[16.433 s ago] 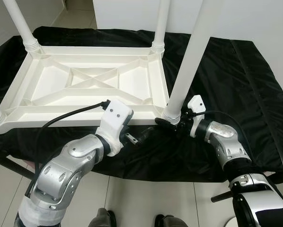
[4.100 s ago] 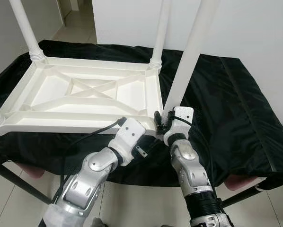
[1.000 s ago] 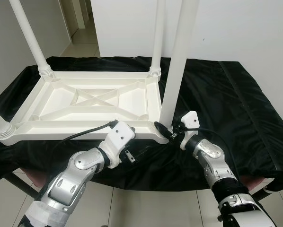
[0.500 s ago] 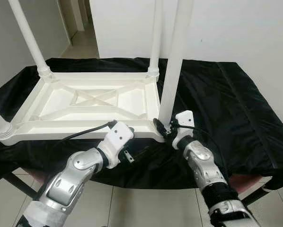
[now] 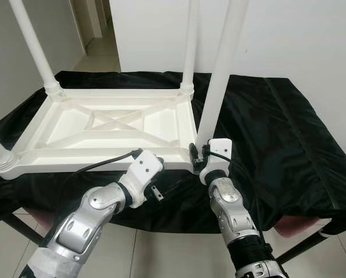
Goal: Building children table
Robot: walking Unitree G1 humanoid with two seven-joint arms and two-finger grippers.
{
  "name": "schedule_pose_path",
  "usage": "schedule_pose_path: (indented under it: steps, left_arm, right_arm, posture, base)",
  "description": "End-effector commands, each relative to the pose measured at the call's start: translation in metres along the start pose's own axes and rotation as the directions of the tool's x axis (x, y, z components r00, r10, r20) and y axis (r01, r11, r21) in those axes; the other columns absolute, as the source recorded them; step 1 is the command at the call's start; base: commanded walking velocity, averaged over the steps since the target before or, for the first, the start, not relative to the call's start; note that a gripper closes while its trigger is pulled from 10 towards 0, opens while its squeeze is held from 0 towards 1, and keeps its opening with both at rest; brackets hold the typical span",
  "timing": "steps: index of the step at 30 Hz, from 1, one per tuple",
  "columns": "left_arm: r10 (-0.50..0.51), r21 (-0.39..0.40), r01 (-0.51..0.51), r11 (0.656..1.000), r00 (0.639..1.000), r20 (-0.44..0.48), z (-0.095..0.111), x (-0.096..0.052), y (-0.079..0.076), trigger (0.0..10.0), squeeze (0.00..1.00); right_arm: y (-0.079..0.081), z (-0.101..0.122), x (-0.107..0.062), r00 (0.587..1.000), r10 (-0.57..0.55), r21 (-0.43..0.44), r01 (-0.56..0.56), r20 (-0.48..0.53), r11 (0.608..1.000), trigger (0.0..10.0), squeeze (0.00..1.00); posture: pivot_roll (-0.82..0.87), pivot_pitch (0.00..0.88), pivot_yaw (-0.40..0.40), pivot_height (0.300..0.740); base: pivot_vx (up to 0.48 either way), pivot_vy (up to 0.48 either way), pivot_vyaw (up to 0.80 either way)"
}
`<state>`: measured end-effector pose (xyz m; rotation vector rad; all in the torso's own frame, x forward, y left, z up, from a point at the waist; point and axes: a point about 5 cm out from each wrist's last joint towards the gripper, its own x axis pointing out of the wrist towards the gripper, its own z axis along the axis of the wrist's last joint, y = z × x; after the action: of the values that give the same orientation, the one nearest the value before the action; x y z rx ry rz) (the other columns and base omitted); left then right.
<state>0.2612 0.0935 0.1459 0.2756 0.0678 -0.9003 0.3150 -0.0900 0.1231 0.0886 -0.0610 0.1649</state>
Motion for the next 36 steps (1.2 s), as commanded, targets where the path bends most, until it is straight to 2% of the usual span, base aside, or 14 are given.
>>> schedule_pose_path:
  steps: [1, 7, 9, 16, 18, 19, 20, 21, 22, 23, 33, 34, 36]
  left_arm:
    - [-0.032, 0.003, 0.032, 0.999, 0.999, 0.003, 0.001, -0.002, -0.001, 10.0, 0.0]
    - [-0.02, 0.001, 0.02, 1.0, 1.0, 0.004, 0.001, -0.002, 0.0, 10.0, 0.0]
    - [-0.015, 0.0, 0.015, 1.0, 1.0, 0.006, 0.0, -0.002, 0.0, 10.0, 0.0]
    - [-0.012, 0.001, 0.012, 1.0, 1.0, 0.006, 0.001, -0.001, 0.001, 10.0, 0.0]
    - [-0.012, 0.001, 0.012, 1.0, 1.0, 0.006, 0.001, -0.001, 0.001, 10.0, 0.0]
    - [-0.012, 0.003, 0.012, 1.0, 1.0, 0.007, 0.001, -0.001, 0.001, 10.0, 0.0]
    - [-0.012, 0.003, 0.012, 1.0, 1.0, 0.007, 0.001, -0.001, 0.001, 10.0, 0.0]
    - [-0.013, 0.005, 0.013, 1.0, 1.0, 0.008, 0.001, 0.0, 0.002, 10.0, 0.0]
    - [-0.016, 0.006, 0.015, 1.0, 1.0, 0.01, 0.002, 0.0, 0.002, 10.0, 0.0]
    - [-0.017, 0.008, 0.017, 1.0, 1.0, 0.01, 0.002, 0.0, 0.003, 10.0, 0.0]
    - [-0.021, 0.017, 0.021, 1.0, 1.0, 0.014, 0.004, 0.002, 0.004, 10.0, 0.0]
    - [-0.021, 0.017, 0.021, 1.0, 1.0, 0.014, 0.004, 0.002, 0.004, 10.0, 0.0]
    - [-0.02, 0.018, 0.02, 1.0, 1.0, 0.015, 0.004, 0.002, 0.004, 10.0, 0.0]
  right_arm:
    - [0.0, -0.008, -0.003, 0.999, 0.002, 0.061, 0.001, -0.048, 0.998, 10.0, 1.0]
    - [-0.002, 0.0, -0.003, 0.999, 0.046, 0.045, -0.045, -0.01, 0.998, 10.0, 1.0]
    - [-0.01, 0.009, -0.002, 0.994, 0.111, 0.03, -0.111, 0.019, 0.993, 10.0, 1.0]
    - [-0.025, 0.016, -0.001, 0.978, 0.207, -0.025, -0.207, 0.022, 0.978, 10.0, 1.0]
    - [-0.025, 0.016, -0.001, 0.978, 0.207, -0.025, -0.207, 0.022, 0.978, 10.0, 1.0]
    - [-0.027, 0.017, -0.001, 0.959, 0.284, -0.064, -0.283, 0.013, 0.957, 10.0, 0.0]
    - [-0.027, 0.017, -0.001, 0.959, 0.284, -0.064, -0.283, 0.013, 0.957, 10.0, 0.0]
    - [-0.028, 0.016, -0.001, 0.936, 0.352, -0.104, -0.35, -0.005, 0.931, 10.0, 0.0]
    - [-0.03, 0.014, -0.001, 0.892, 0.449, -0.158, -0.45, -0.046, 0.879, 10.0, 0.0]
    - [-0.03, 0.013, 0.0, 0.882, 0.467, -0.173, -0.47, -0.06, 0.866, 10.0, 0.0]
    - [-0.037, 0.008, 0.01, 0.836, 0.53, -0.229, -0.549, -0.147, 0.804, 10.0, 0.0]
    - [-0.039, 0.007, 0.012, 0.833, 0.53, -0.23, -0.553, -0.159, 0.801, 8.9, 0.0]
    - [-0.042, 0.006, 0.013, 0.832, 0.529, -0.231, -0.555, -0.168, 0.799, 8.9, 0.0]
  posture:
    - [-0.12, 0.0, 0.048, 0.74]
    - [-0.12, 0.0, 0.043, 0.74]
    - [-0.12, 0.0, 0.041, 0.74]
    - [-0.12, 0.0, 0.041, 0.74]
    - [-0.12, 0.0, 0.041, 0.74]
    - [-0.13, 0.0, 0.043, 0.74]
    - [-0.13, 0.0, 0.043, 0.74]
    - [-0.13, 0.0, 0.046, 0.74]
    - [-0.13, 0.0, 0.047, 0.74]
    - [-0.13, 0.0, 0.051, 0.74]
    - [-0.12, 0.0, 0.05, 0.74]
    - [-0.12, 0.0, 0.049, 0.74]
    - [-0.12, 0.0, 0.049, 0.74]
  base:
    - [0.0, 0.0, 0.0]
    - [0.0, 0.0, 0.0]
    - [0.0, 0.0, 0.0]
    - [0.0, 0.0, 0.0]
    - [0.0, 0.0, 0.0]
    - [0.0, 0.0, 0.0]
    - [0.0, 0.0, 0.0]
    - [0.0, 0.0, 0.0]
    - [0.0, 0.0, 0.0]
    - [0.0, 0.0, 0.0]
    - [0.0, 0.0, 0.0]
    - [0.0, 0.0, 0.0]
    - [0.0, 0.0, 0.0]
